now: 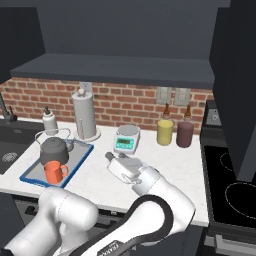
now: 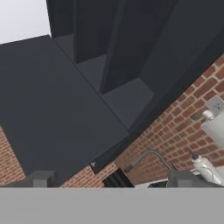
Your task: Pick the kettle from the counter and place it on the tray. Then pick the mug from the cabinet and place it on the tray. Then close the cabinet doors.
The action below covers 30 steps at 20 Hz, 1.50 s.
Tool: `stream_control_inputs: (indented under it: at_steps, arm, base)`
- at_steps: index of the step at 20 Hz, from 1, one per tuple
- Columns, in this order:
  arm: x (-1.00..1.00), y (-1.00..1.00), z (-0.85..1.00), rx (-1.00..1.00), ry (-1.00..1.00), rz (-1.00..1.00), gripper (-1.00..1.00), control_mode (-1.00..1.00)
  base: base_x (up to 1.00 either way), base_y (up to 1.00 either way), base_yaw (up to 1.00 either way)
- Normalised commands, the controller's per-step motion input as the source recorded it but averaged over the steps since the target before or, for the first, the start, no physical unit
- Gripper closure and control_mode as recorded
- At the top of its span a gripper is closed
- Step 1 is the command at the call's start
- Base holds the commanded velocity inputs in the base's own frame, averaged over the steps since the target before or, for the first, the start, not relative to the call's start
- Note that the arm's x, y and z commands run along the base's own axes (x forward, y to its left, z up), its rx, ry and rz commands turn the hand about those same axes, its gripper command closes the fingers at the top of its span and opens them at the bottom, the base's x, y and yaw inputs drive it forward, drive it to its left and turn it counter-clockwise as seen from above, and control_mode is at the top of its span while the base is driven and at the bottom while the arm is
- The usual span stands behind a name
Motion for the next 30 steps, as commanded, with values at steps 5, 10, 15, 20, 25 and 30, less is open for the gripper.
stream_control_inputs:
  at_steps: [5, 10, 15, 20, 25, 30]
  arm:
    - [-0.04, -0.21, 0.23, 0.09, -0.04, 0.00, -1.00, -1.00]
    - [0.00, -0.18, 0.18, 0.07, -0.06, 0.00, -1.00, -1.00]
    - [0.00, -0.21, 0.10, 0.03, -0.01, 0.00, -1.00, -1.00]
    - [0.00, -0.26, 0.10, 0.10, 0.00, 0.00, -1.00, -1.00]
    - [0.00, -0.22, 0.02, 0.03, 0.00, -0.03, -1.00, -1.00]
    - [0.02, -0.21, 0.01, 0.04, 0.00, -0.02, -1.00, -1.00]
  base:
    - [0.00, 0.00, 0.00]
    - [0.00, 0.00, 0.00]
    - [0.00, 0.00, 0.00]
    - [0.00, 0.00, 0.00]
    - [0.00, 0.00, 0.00]
    - [0.00, 0.00, 0.00]
